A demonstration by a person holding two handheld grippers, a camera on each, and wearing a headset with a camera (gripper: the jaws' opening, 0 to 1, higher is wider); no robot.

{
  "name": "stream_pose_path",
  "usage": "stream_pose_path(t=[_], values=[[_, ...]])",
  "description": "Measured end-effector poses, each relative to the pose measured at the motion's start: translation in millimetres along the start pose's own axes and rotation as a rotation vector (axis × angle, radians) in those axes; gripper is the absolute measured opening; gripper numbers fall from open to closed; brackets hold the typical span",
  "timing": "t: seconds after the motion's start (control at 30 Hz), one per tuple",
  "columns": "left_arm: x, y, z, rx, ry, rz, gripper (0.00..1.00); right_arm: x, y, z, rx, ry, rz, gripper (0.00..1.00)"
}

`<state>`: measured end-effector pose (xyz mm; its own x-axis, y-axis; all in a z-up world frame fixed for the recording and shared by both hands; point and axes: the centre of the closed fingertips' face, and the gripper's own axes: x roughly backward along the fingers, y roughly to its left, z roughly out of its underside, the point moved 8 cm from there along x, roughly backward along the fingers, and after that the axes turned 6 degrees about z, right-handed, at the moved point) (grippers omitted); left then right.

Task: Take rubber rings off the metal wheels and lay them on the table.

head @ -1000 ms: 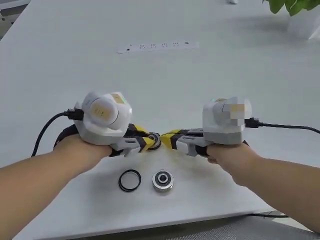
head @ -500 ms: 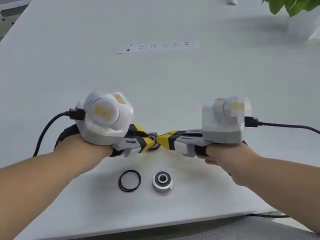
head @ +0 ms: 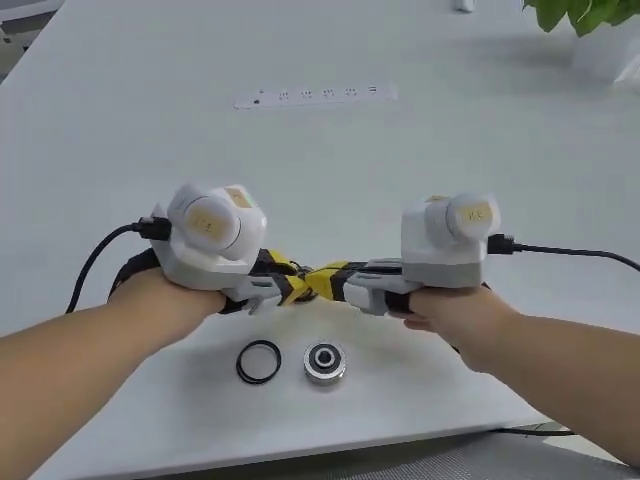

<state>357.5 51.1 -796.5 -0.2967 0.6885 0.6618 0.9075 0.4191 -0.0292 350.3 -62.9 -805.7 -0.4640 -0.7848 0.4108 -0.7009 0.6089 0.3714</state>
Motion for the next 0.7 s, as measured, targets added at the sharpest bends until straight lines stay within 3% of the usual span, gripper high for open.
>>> stream_pose_path(t=[0.23, 0.47, 0.7], values=[[-0.1, -0.5, -0.1, -0.018, 0.0, 0.001, 0.14, 2.8, -7.0, 5.2, -0.015, 0.018, 0.029, 0.0], [2.2, 0.8, -3.5, 0.015, -0.026, 0.019, 0.16, 2.7, -9.1, 4.6, -0.022, 0.013, 0.035, 0.0], [8.7, -1.8, -4.8, -0.002, -0.031, 0.024, 0.19, 4.8, -9.2, 2.7, -0.03, 0.007, 0.037, 0.0]])
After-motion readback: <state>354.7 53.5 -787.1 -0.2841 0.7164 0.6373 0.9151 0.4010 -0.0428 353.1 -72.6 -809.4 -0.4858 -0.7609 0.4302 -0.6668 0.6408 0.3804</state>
